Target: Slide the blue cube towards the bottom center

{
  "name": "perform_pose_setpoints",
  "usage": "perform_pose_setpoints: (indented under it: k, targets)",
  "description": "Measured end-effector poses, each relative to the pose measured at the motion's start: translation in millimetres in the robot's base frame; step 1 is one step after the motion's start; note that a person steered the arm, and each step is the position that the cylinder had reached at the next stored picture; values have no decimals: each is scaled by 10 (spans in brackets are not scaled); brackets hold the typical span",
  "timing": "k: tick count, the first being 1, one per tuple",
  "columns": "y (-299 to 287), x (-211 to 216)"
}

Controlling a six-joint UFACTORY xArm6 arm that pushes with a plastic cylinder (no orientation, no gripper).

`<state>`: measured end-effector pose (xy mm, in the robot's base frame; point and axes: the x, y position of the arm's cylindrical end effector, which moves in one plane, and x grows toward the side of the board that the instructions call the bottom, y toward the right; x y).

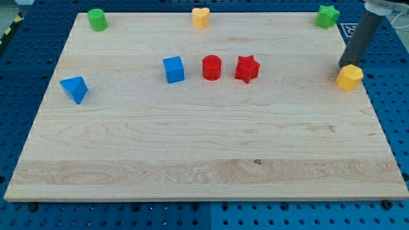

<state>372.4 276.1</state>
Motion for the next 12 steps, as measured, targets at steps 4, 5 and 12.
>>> perform_pose_setpoints:
  k: [4,5,12]
  targets:
    - [-1422,-724]
    - [-2345,-860]
    - [-3301,286]
